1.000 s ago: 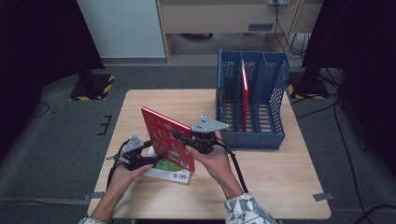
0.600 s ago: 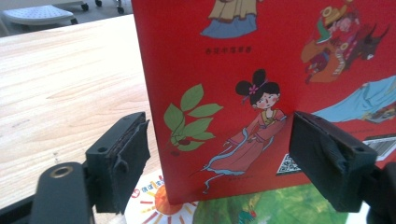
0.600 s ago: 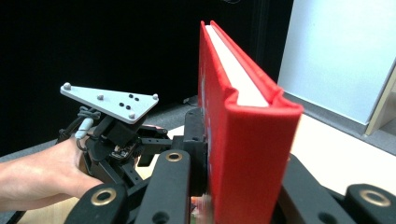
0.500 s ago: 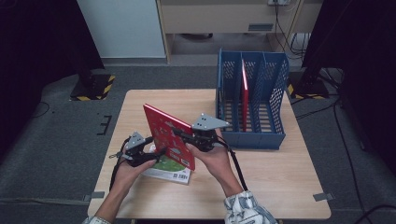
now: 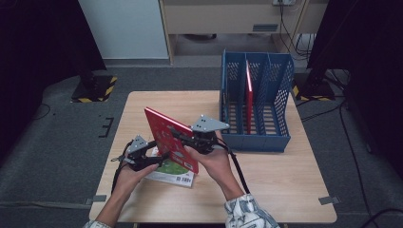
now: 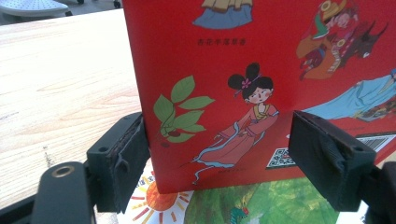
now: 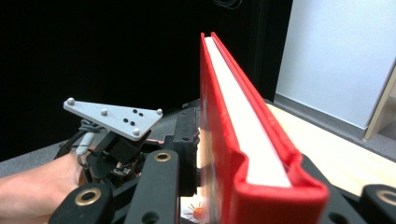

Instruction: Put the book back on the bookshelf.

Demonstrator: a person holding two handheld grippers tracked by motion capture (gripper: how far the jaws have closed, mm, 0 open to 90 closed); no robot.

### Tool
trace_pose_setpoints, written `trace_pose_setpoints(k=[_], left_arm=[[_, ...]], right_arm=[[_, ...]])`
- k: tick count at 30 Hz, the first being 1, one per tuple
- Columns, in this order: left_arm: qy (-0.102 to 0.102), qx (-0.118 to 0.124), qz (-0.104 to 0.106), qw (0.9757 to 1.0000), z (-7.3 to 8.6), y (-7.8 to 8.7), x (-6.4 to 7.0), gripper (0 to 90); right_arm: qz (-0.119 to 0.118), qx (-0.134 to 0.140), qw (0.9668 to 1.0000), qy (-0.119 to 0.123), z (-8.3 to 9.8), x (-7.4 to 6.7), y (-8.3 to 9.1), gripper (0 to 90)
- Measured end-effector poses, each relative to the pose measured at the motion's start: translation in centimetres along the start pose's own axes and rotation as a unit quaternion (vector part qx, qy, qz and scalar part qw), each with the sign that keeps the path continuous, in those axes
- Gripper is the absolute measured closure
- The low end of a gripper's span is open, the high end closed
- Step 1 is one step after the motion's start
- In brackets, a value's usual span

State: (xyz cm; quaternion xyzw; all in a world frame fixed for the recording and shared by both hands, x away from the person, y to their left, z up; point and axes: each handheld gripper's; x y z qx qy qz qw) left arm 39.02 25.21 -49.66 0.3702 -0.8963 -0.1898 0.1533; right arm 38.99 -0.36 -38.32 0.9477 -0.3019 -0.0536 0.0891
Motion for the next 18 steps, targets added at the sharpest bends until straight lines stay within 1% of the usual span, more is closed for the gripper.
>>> trace_pose_setpoints(k=[3,8,11,14,18], left_arm=[[-0.001,0.000,0.000,1.0000,0.00,0.01,0.00,19.3],[0.001,-0.002,0.000,1.0000,0.03,-0.04,0.04,18.8],[0.002,-0.002,0.001,1.0000,0.05,-0.02,-0.02,18.8],[0.005,-0.003,0.003,1.0000,0.11,0.00,-0.07,18.4],[0.008,-0.011,-0.011,0.9998,0.27,0.16,-0.30,13.1]], right_arm=[[0.000,0.003,1.0000,-0.004,0.01,0.09,-0.18,72.6],[-0.002,-0.002,1.0000,-0.007,0.20,0.07,-0.64,73.3],[-0.001,-0.002,0.9999,-0.014,0.20,0.05,-0.90,76.4],[-0.002,-0.001,0.9999,-0.015,0.19,0.16,-1.02,78.0],[-0.002,0.000,0.9998,-0.017,0.20,0.37,-0.92,78.9]])
Point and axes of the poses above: each handheld gripper's, and its own axes: y roughly backward along the jaws, z roughly out of its underside, x roughly to its right, and after that the axes turned 4 degrees about z, right-handed
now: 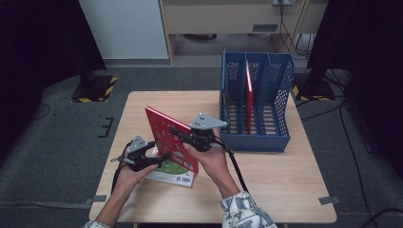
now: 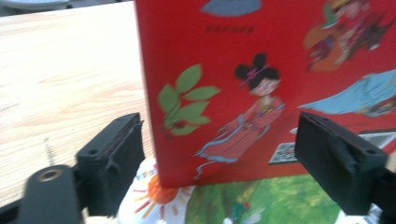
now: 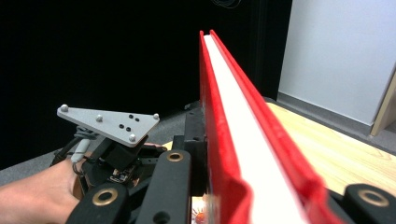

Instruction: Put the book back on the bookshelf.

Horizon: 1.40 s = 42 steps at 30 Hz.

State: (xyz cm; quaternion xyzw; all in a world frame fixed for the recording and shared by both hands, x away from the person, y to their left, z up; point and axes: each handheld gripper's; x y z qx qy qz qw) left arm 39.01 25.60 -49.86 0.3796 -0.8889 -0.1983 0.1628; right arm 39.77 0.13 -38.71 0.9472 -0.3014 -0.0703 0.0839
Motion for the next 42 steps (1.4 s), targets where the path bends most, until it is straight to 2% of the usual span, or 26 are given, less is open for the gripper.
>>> trace_pose_setpoints(k=[10,20,28,36,42], left_arm=[[-0.009,-0.020,-0.021,0.9995,0.6,0.7,-0.9,10.3],[0.000,-0.029,-0.037,0.9989,1.1,1.3,-1.8,9.7],[-0.010,-0.051,-0.050,0.9974,1.6,1.2,-2.1,8.7],[-0.019,-0.074,-0.052,0.9957,2.2,1.3,-2.4,8.5],[-0.019,-0.077,-0.041,0.9960,2.5,1.9,-2.8,8.6]], right_arm=[[0.013,0.005,0.9997,-0.021,0.1,0.6,0.7,79.6],[0.033,0.005,0.9992,-0.020,-0.4,1.2,2.1,79.7],[0.044,0.007,0.9988,-0.021,-0.6,1.7,2.9,79.7],[0.053,0.011,0.9982,-0.023,-0.6,2.0,4.0,79.7],[0.066,0.012,0.9975,-0.021,-0.6,2.3,5.1,79.6]])
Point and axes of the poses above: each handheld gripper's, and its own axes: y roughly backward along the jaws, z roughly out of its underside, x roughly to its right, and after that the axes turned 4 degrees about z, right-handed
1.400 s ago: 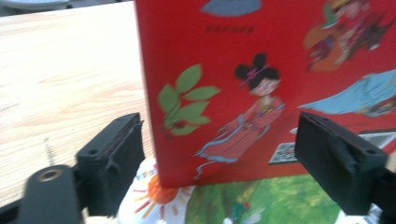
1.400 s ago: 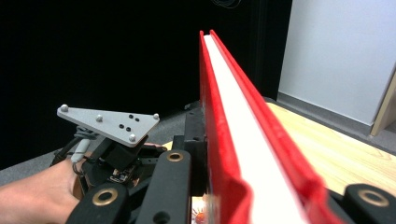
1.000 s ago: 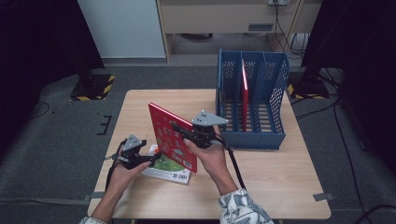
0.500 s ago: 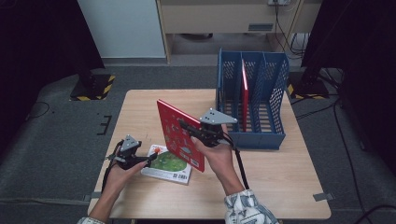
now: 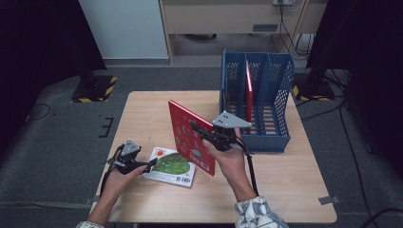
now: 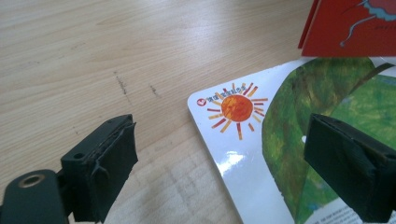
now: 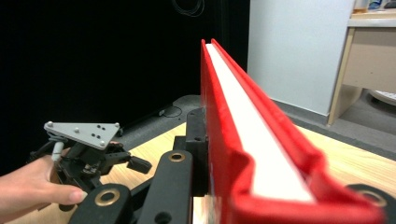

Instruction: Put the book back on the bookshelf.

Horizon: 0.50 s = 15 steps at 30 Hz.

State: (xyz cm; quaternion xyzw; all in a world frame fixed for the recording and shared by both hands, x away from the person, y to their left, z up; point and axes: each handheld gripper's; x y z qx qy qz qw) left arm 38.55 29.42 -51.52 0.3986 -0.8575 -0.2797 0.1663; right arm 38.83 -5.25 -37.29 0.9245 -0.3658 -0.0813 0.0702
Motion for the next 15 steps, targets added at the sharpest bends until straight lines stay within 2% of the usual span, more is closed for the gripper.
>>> trace_pose_setpoints(k=[2,6,10,15], left_arm=[[-0.005,-0.006,0.001,1.0000,0.2,0.2,0.0,9.0],[0.002,-0.008,0.003,1.0000,0.7,0.4,-0.2,9.6],[0.016,-0.010,0.017,0.9997,1.0,0.4,-0.1,12.9],[0.015,-0.020,0.026,0.9994,1.2,0.2,0.0,16.1]], right_arm=[[0.004,0.001,1.0000,-0.001,0.0,0.1,0.5,79.7],[0.009,0.003,1.0000,-0.001,0.0,0.5,1.5,79.7],[0.017,0.005,0.9998,-0.002,0.2,0.9,2.6,79.7],[0.023,0.007,0.9997,-0.007,0.5,1.3,3.9,79.7]])
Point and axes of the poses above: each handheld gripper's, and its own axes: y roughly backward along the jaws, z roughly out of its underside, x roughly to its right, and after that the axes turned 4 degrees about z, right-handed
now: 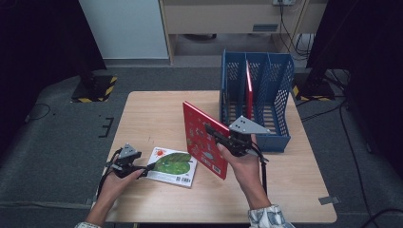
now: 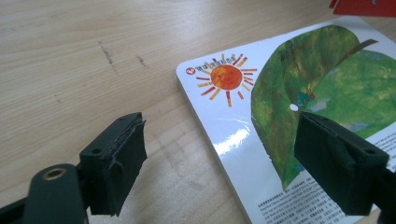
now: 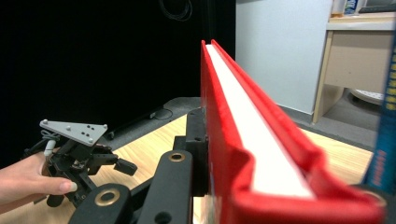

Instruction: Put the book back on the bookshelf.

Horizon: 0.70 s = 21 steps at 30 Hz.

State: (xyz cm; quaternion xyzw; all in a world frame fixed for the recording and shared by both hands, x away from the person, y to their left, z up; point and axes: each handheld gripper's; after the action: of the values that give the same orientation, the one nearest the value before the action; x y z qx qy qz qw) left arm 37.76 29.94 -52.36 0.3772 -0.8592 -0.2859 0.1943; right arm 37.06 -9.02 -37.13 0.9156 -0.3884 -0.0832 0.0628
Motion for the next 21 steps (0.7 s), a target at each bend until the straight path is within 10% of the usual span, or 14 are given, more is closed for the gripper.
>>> trace_pose_setpoints(k=[21], left_arm=[[0.023,-0.017,0.052,0.9982,0.6,-0.5,0.9,27.4]], right_arm=[[0.027,0.008,0.9996,-0.006,0.6,1.3,3.4,79.7]])
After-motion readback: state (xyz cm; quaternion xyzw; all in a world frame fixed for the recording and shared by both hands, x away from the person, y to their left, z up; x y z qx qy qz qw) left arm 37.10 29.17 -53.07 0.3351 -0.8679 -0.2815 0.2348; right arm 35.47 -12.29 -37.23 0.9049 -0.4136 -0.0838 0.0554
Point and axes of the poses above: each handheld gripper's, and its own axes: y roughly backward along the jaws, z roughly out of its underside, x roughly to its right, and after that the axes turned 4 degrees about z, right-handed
